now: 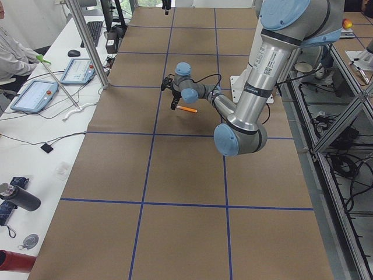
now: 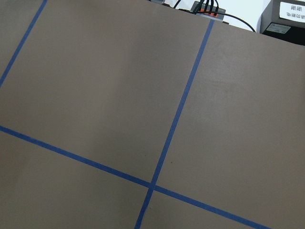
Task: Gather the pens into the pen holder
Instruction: 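Lower the left gripper onto the orange marker and grasp it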
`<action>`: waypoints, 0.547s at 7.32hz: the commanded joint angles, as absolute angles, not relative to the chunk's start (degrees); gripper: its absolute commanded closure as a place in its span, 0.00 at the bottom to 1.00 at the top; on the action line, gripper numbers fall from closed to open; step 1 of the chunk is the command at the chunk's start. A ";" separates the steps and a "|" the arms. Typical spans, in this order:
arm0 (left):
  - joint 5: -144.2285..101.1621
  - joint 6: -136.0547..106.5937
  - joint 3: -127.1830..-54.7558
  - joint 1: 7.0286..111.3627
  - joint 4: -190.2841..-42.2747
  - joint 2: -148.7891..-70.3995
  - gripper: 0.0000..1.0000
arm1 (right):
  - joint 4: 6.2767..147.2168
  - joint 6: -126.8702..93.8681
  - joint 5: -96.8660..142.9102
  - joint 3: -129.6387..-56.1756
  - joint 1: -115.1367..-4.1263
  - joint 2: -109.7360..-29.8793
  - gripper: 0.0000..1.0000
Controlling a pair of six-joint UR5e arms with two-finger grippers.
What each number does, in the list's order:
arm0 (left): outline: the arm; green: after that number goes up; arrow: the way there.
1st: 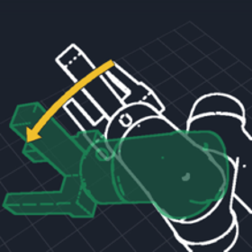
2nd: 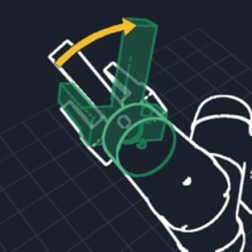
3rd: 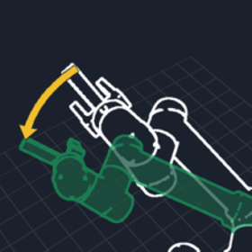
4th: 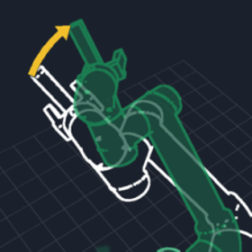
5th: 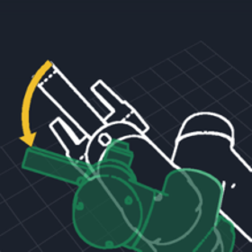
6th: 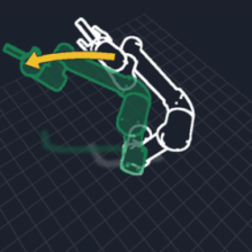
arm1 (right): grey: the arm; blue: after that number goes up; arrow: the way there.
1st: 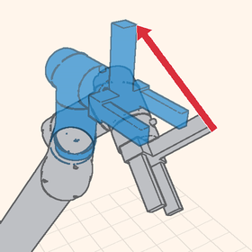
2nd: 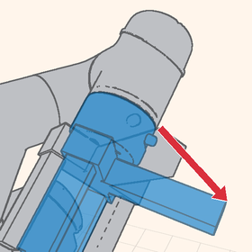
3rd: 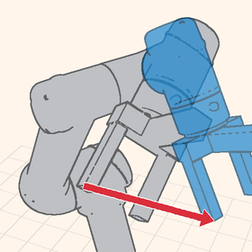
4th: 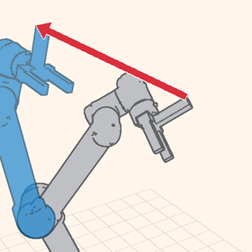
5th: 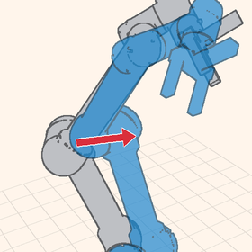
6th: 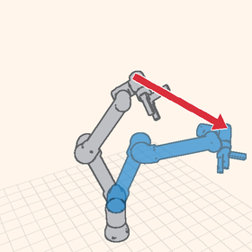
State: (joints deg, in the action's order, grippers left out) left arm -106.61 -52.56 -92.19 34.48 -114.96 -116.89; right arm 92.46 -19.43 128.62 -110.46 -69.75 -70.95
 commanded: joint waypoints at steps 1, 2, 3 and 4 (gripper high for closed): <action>-106.44 -52.56 -91.76 33.40 -114.96 -116.98 0.33 | 92.46 -19.16 129.02 -110.48 -70.05 -71.19 0.01; -106.44 -52.56 -91.84 32.96 -114.96 -116.98 0.36 | 92.46 -19.16 128.94 -110.48 -70.05 -71.19 0.01; -106.44 -52.56 -91.85 32.96 -114.96 -116.98 0.38 | 92.46 -19.16 128.94 -110.48 -70.05 -71.19 0.01; -106.44 -52.56 -91.85 32.78 -114.87 -116.90 0.39 | 92.46 -19.33 128.94 -110.48 -70.05 -71.10 0.01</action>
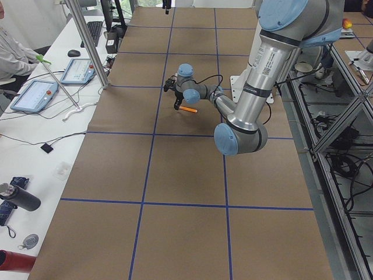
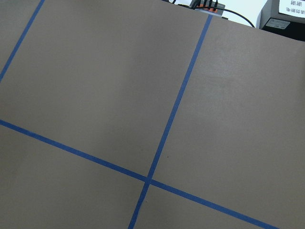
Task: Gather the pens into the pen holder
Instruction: 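Lower the left gripper onto the orange marker and grasp it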
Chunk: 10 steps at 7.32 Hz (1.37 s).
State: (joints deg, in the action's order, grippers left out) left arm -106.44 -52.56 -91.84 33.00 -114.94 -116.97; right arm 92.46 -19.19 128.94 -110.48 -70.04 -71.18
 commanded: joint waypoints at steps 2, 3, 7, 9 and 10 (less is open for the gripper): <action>-106.35 -52.56 -91.93 32.61 -114.79 -116.63 0.44 | 92.37 -19.51 128.94 -110.48 -70.05 -71.10 0.01; -106.35 -52.56 -92.02 32.61 -114.87 -116.54 0.46 | 92.46 -19.77 128.94 -110.48 -70.05 -71.02 0.01; -106.35 -52.73 -91.93 31.56 -114.79 -116.37 0.52 | 92.46 -19.86 128.85 -110.48 -70.05 -71.02 0.01; -106.26 -52.65 -91.93 31.12 -114.79 -116.37 0.55 | 92.46 -19.86 128.85 -110.39 -69.96 -70.93 0.01; -106.26 -52.65 -91.93 31.11 -114.79 -116.28 0.68 | 92.46 -19.86 128.85 -110.39 -69.96 -70.93 0.01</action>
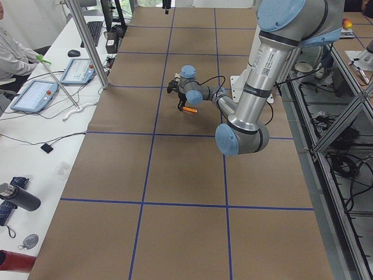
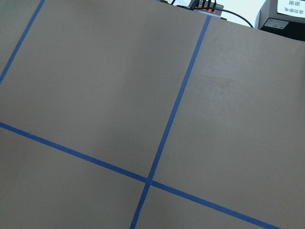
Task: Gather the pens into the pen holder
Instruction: 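Lower the left gripper onto the orange marker and grasp it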
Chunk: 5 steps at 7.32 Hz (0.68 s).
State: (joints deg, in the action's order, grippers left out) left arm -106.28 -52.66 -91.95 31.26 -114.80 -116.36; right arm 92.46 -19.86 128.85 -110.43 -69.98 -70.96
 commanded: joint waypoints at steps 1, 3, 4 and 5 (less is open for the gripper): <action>-106.26 -52.65 -92.02 31.20 -114.79 -116.28 0.92 | 92.46 -19.86 128.85 -110.39 -69.96 -70.84 0.01; -104.07 -52.39 -92.98 31.38 -114.79 -116.72 1.00 | 92.46 -19.95 128.85 -110.39 -69.96 -70.67 0.01; -104.06 -52.21 -95.42 31.99 -114.87 -116.89 1.00 | 92.46 -19.95 128.85 -110.39 -69.96 -70.66 0.01; -103.98 -52.21 -99.80 32.86 -115.05 -116.89 1.00 | 92.46 -19.95 128.85 -110.39 -69.96 -70.58 0.01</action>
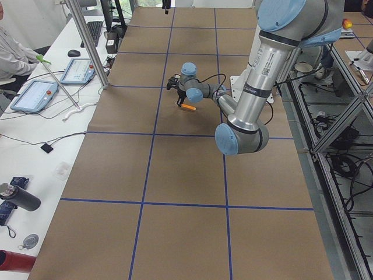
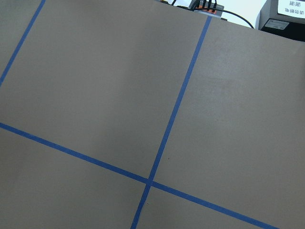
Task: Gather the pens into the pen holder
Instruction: 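Lift the orange marker and lower it into the pink cup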
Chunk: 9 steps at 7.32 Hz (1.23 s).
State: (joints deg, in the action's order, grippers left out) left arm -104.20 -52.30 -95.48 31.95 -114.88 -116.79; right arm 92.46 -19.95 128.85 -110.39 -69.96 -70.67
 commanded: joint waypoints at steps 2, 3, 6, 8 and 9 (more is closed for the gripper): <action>-97.44 -55.09 -107.55 32.09 -118.01 -117.15 1.00 | 92.46 -19.95 128.76 -110.39 -69.96 -70.40 0.01; -95.82 -57.20 -107.14 31.99 -125.69 -117.51 1.00 | 92.46 -19.95 128.76 -110.39 -69.96 -70.40 0.01; -80.66 -57.57 -101.10 26.40 -149.00 -119.35 1.00 | 92.46 -20.04 128.67 -110.39 -69.96 -70.31 0.01; -72.28 -56.96 -96.52 23.04 -154.50 -121.28 1.00 | 92.46 -20.04 128.76 -110.48 -69.96 -70.31 0.01; -70.68 -55.04 -95.37 22.77 -155.99 -120.94 1.00 | 92.46 -20.04 128.76 -110.48 -69.96 -70.23 0.01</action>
